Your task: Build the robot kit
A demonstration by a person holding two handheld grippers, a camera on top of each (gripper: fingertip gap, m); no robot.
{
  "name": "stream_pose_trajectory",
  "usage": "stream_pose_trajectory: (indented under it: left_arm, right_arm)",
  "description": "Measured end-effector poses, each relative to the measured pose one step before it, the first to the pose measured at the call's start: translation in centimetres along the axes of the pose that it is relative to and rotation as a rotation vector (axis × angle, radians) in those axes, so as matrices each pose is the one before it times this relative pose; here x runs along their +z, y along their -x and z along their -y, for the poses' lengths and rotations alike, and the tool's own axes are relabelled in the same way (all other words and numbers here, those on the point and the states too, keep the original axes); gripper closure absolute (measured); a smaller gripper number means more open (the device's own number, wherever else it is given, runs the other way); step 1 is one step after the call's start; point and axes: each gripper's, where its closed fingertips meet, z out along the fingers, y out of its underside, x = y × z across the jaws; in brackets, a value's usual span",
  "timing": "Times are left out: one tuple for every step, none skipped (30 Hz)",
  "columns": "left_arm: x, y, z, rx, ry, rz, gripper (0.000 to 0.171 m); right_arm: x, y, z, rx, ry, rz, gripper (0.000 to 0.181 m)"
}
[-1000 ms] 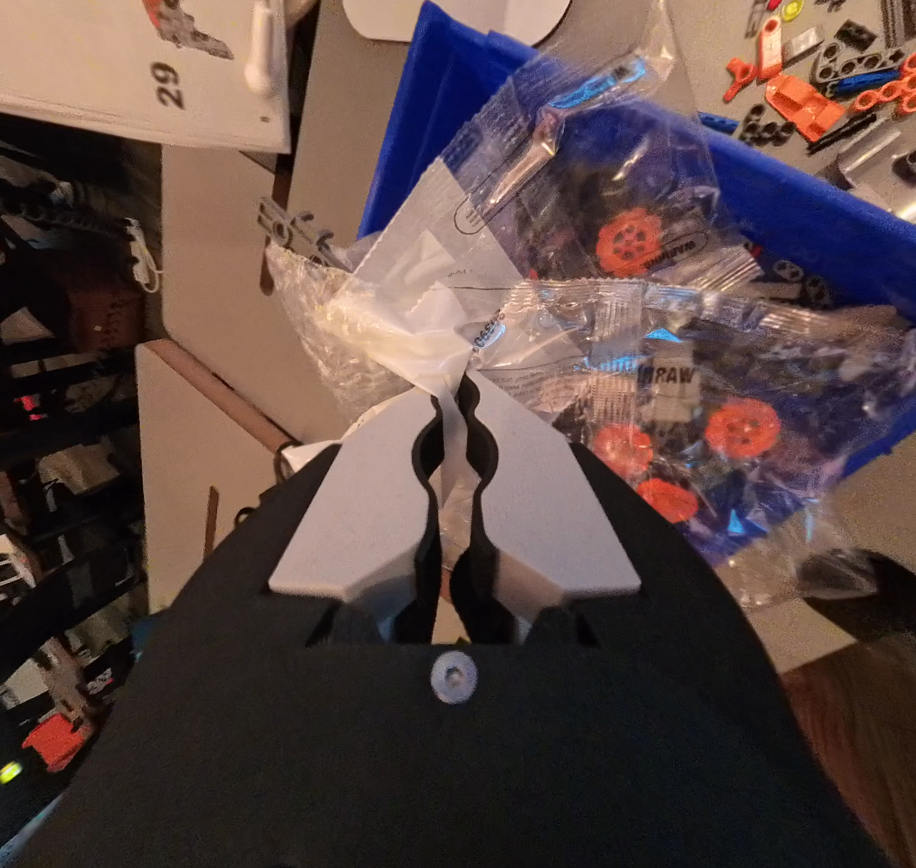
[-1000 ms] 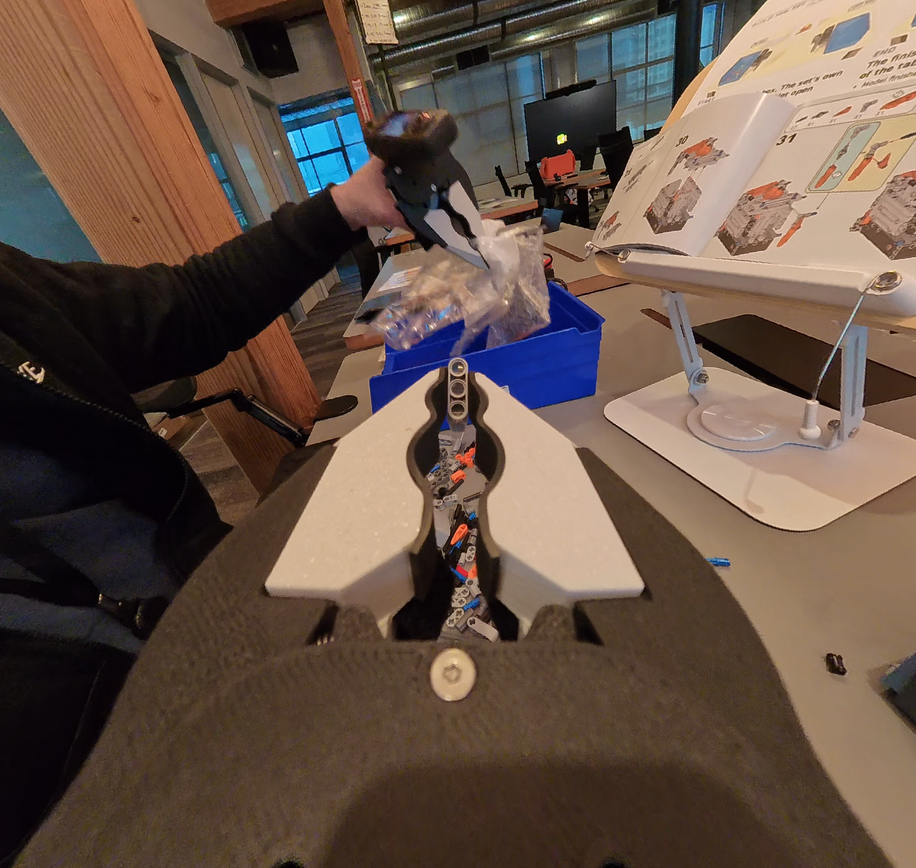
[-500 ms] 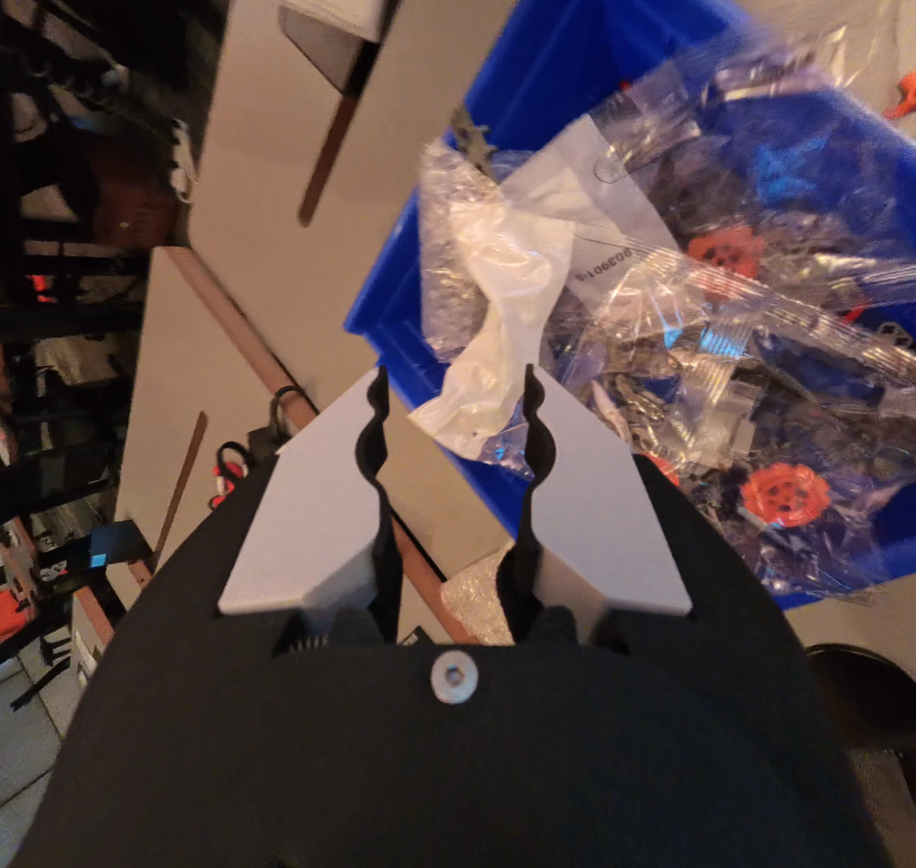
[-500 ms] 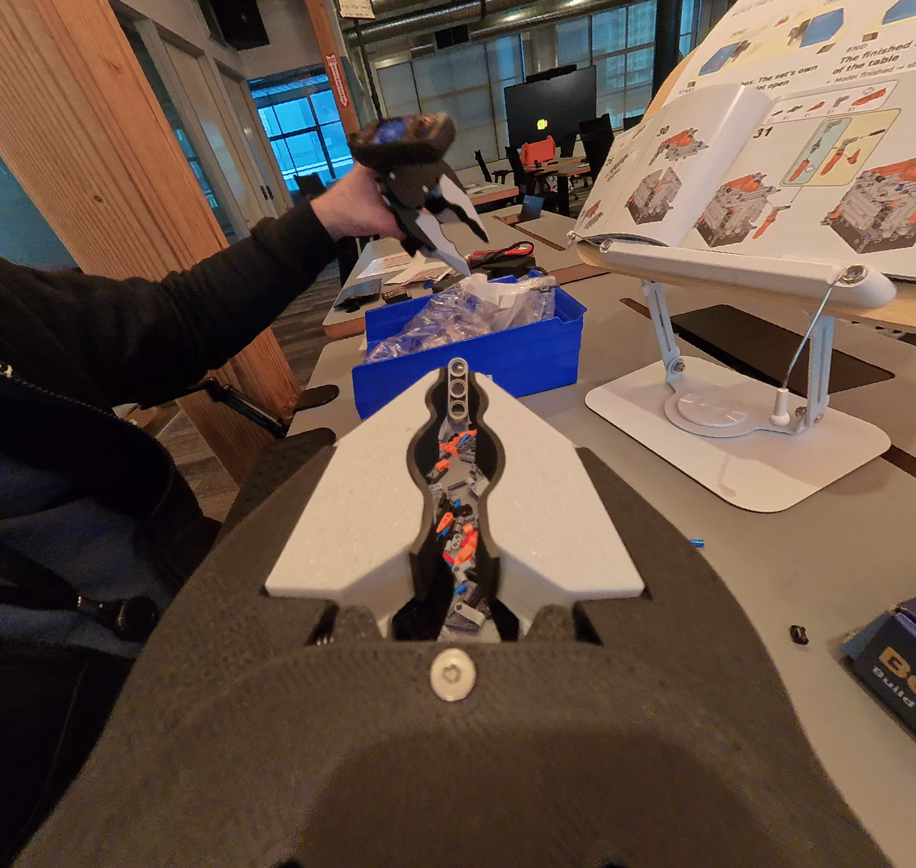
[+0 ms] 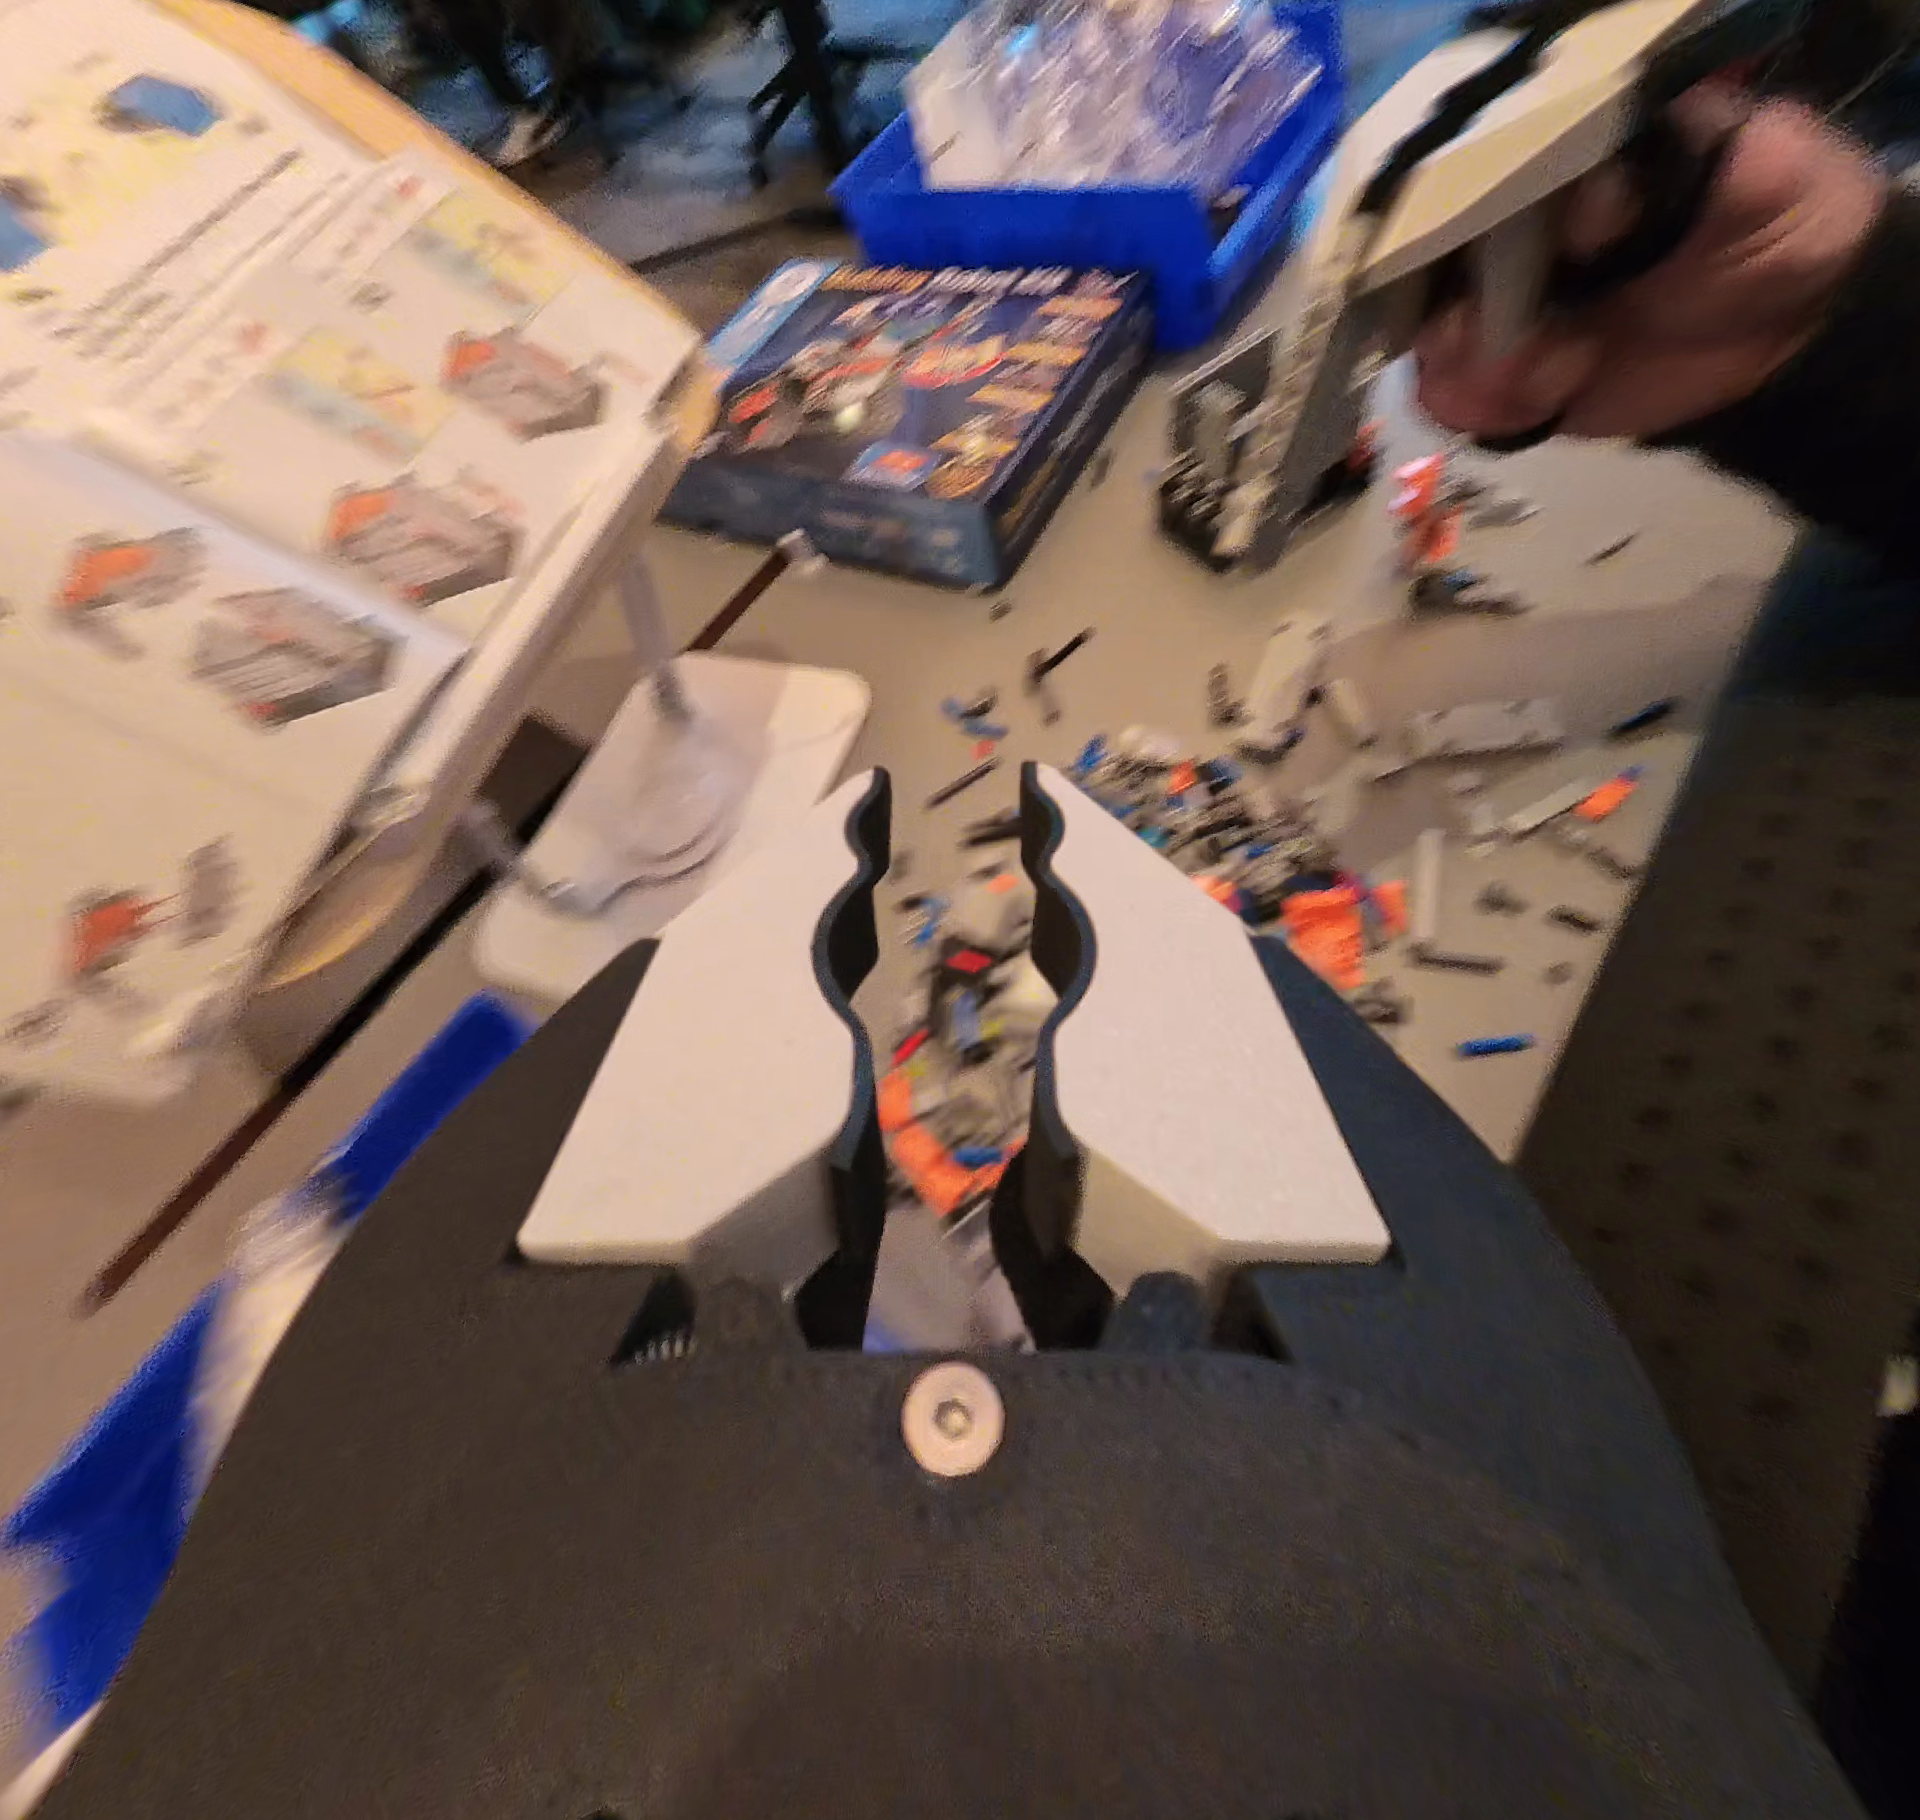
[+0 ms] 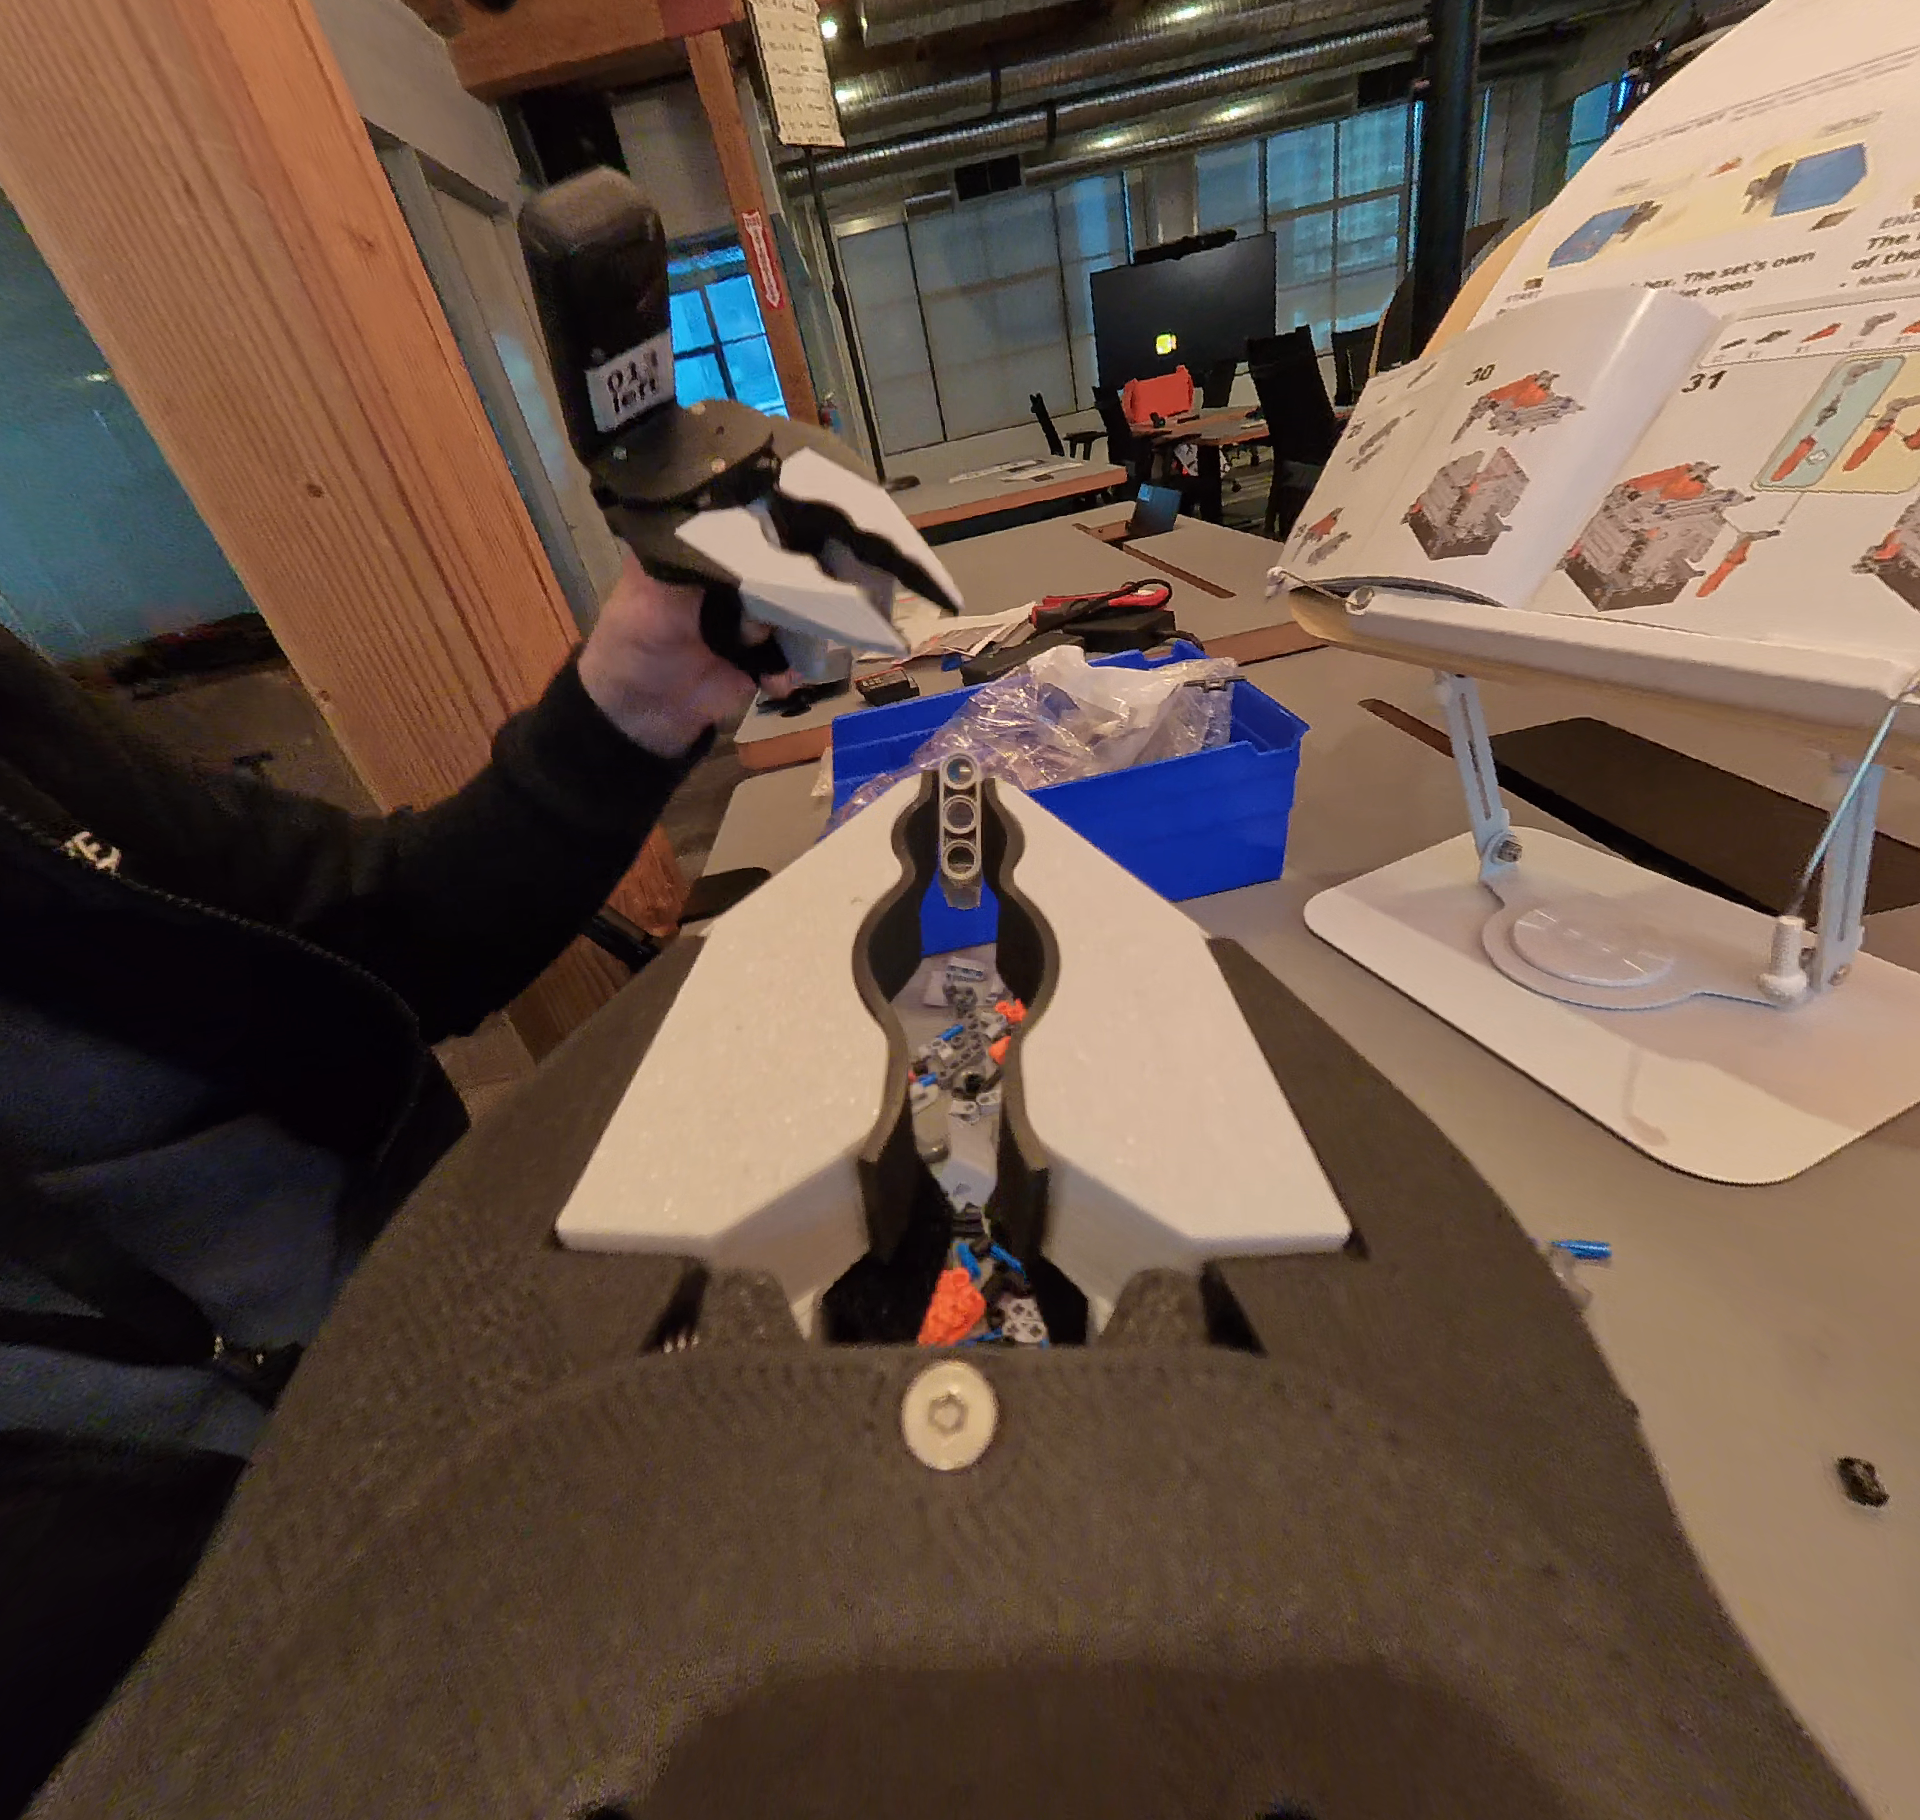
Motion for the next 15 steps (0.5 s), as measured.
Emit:
stream_pose_trajectory:
  left_arm:
    - [0.864,-1.843,0.439,-0.0238,-0.04047,-0.0742,0.147]
    - [1.028,-1.194,0.064,-0.0157,-0.0178,-0.043,0.141]
    - [1.031,-0.718,-0.201,-0.0071,-0.002,-0.0201,0.138]
    - [0.967,-0.987,-0.045,-0.0129,-0.01214,-0.0439,0.136]
    - [1.013,-1.207,-0.061,-0.0173,-0.01076,-0.0623,0.133]
    - [0.937,-0.668,-0.348,-0.0088,0.01062,-0.0317,0.128]
    - [0.649,-0.256,-0.217,-0.0009,0.00626,-0.0104,0.126]
    - [0.405,-0.364,0.164,-0.0085,-0.01662,-0.0249,0.128]
    - [0.333,-0.627,0.469,-0.021,-0.03376,-0.0464,0.131]
    - [0.433,-0.623,0.326,-0.0202,-0.02298,-0.046,0.133]
    - [0.447,-0.233,-0.057,-0.0023,0.00365,-0.0158,0.137]
    - [0.336,0.016,-0.161,0.0137,0.00755,0.0041,0.148]
    - [0.223,-0.124,0.024,0.0053,-0.00671,-0.0088,0.158]
    - [0.156,-0.149,0.128,-0.0149,-0.01518,-0.0191,0.159]
    - [0.062,-0.136,0.094,-0.0178,-0.0152,-0.0238,0.16]
  right_arm:
    - [-0.004,0.13,-0.106,0.0141,-0.0066,0.0064,0.176]
    - [0.025,0.072,-0.133,0.0176,-0.0052,0.0056,0.176]
    - [0.028,0.056,-0.132,0.0163,-0.0054,0.0039,0.176]
    - [0.055,0.157,-0.084,0.0138,-0.0064,0.0078,0.176]
    - [0.06,0.22,-0.049,0.012,-0.006,0.0104,0.176]
    - [0.065,0.238,-0.091,0.0065,-0.0014,0.0085,0.176]
    - [0.071,0.184,-0.155,0.0001,0.0038,0.0036,0.176]
    - [0.059,0.161,-0.176,-0.0003,0.0054,0.0028,0.176]
    - [0.063,0.178,-0.202,0.0008,0.0059,0.004,0.176]
    - [0.075,0.184,-0.199,0.0007,0.0062,0.0038,0.176]
    - [0.085,0.181,-0.181,0.0015,0.006,0.0046,0.176]
    - [0.078,0.226,-0.155,0.0019,0.0047,0.0065,0.176]
    - [0.038,0.189,-0.093,0.0031,0.0013,0.0051,0.176]
    - [-0.046,0.085,0.004,0.0044,-0.0038,0.0001,0.176]
    - [-0.1,0.037,0.004,0.0033,-0.0028,-0.0007,0.176]
